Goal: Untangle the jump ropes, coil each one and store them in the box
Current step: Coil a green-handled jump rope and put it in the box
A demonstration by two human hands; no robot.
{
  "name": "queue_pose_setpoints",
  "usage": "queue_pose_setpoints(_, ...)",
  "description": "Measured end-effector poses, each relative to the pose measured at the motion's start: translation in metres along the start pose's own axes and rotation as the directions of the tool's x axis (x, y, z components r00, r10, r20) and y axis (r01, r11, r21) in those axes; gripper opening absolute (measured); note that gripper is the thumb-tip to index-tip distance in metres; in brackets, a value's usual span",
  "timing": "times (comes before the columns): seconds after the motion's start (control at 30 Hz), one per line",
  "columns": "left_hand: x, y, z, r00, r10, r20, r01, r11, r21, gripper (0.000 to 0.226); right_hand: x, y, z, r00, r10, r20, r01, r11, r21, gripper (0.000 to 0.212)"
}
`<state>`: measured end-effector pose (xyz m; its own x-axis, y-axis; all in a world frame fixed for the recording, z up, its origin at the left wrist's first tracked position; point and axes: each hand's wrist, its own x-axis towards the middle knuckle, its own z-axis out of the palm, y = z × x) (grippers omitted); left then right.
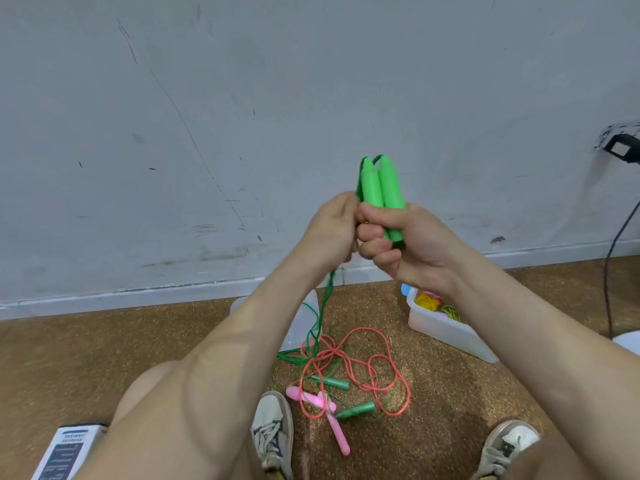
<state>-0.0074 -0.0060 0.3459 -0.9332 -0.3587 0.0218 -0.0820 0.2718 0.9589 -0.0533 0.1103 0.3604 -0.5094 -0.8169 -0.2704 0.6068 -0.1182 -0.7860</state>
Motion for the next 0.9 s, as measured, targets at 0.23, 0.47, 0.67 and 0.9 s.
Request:
queue_pose_setpoints(0.23, -0.018, 0.006, 0.001, 0.904, 0.273, 0.329, -0.367, 0.104, 0.924, 0.025, 0.014, 0.007, -0.02, 0.893, -0.239, -0.381, -0.07, 0.763, -0.643, 0.016)
queue_pose_setpoints(0.47, -0.021, 0.007, -0.001, 0.842, 0.329, 0.428, -0.509, 0.223, 0.831, 0.025, 0.017, 0.011, -0.022, 0.911, -0.32, -0.258, -0.224, 0.139, -0.964, 0.022)
queue_pose_setpoints(0.67, -0.023, 0.009, -0.015, 0.846, 0.361, 0.393, -0.533, 0.527, 0.662, 0.026, 0.013, 0.027, -0.012, 0.951, -0.294, -0.094, -0.159, -0.207, -0.965, 0.017)
queue_pose_setpoints(0.9, -0.016, 0.02, -0.045, 0.918, 0.163, 0.361, -0.386, 0.573, 0.722, 0.026, 0.002, 0.025, -0.01, 0.983, -0.163, 0.086, 0.015, -0.392, -0.92, 0.031)
